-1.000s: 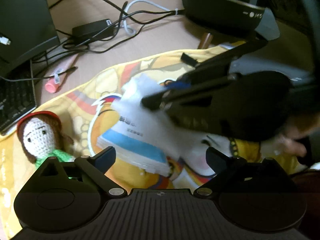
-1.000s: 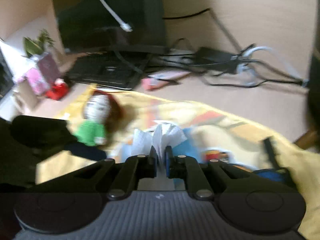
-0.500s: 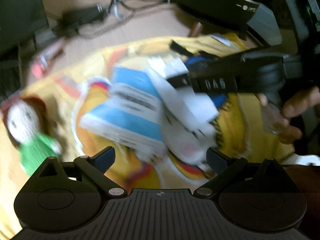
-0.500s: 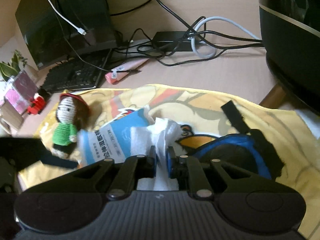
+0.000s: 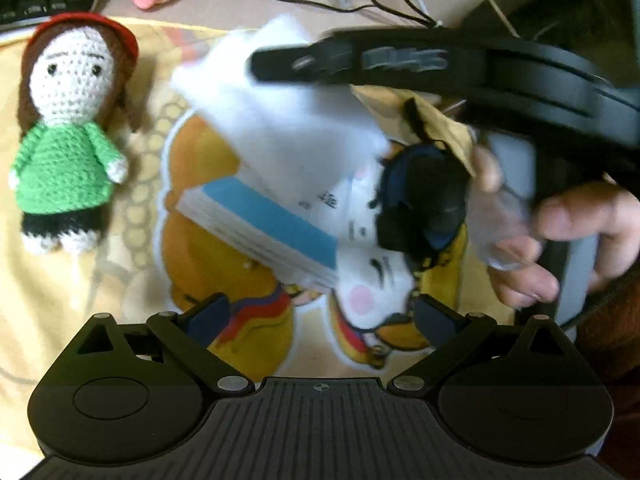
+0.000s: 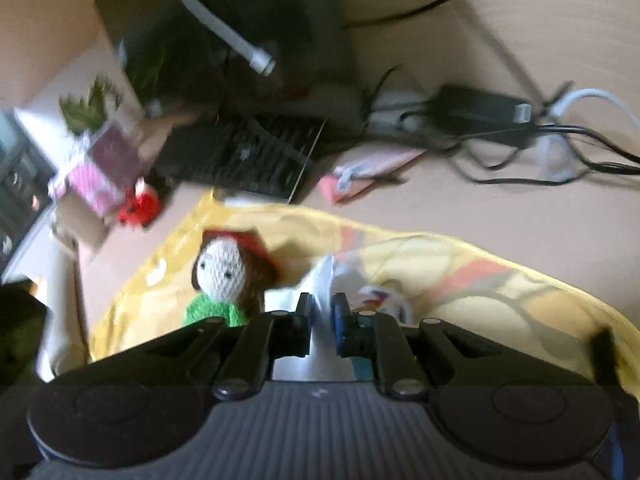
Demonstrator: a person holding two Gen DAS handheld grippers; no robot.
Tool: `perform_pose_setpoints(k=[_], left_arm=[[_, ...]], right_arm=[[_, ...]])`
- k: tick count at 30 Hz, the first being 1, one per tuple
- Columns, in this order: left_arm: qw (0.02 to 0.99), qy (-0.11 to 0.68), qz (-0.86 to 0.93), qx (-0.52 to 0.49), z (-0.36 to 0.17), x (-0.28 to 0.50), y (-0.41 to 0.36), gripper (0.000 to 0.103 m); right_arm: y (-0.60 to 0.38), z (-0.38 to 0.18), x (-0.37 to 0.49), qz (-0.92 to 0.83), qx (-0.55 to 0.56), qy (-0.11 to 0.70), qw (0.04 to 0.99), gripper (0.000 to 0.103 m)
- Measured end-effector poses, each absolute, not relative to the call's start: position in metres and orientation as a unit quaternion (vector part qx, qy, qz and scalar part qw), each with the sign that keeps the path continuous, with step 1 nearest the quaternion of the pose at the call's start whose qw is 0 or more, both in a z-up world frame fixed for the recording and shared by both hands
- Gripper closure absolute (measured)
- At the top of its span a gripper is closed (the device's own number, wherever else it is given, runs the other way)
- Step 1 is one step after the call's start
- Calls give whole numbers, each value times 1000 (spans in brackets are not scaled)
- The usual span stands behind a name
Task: Clean container
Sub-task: 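Rub the tissue in the right tool over the blue-and-white wipe pack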
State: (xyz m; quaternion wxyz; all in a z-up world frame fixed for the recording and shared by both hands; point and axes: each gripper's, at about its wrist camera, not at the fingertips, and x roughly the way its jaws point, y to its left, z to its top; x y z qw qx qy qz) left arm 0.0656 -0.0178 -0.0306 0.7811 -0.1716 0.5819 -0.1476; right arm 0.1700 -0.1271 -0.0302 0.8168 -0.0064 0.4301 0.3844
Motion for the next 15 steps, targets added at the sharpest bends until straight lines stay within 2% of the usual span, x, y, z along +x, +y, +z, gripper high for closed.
perform_pose_setpoints(k=[4,8,11,15], left_arm=[[823,534,-137,-135,-14,66,-14,2],[871,459,-173,-32,-5,70,-30,2],[872,447,-198,34,-20,84,-44,2],[855,457,-239,59,-36,97,-51,2]], right_arm=[[-139,-37,168,369,-16,432,823,91],[-173,-37,161,347,17,435,831,94],[-201,-34,155,324,51,433,840,95],[-238,-26,143,299,105,423,849,95]])
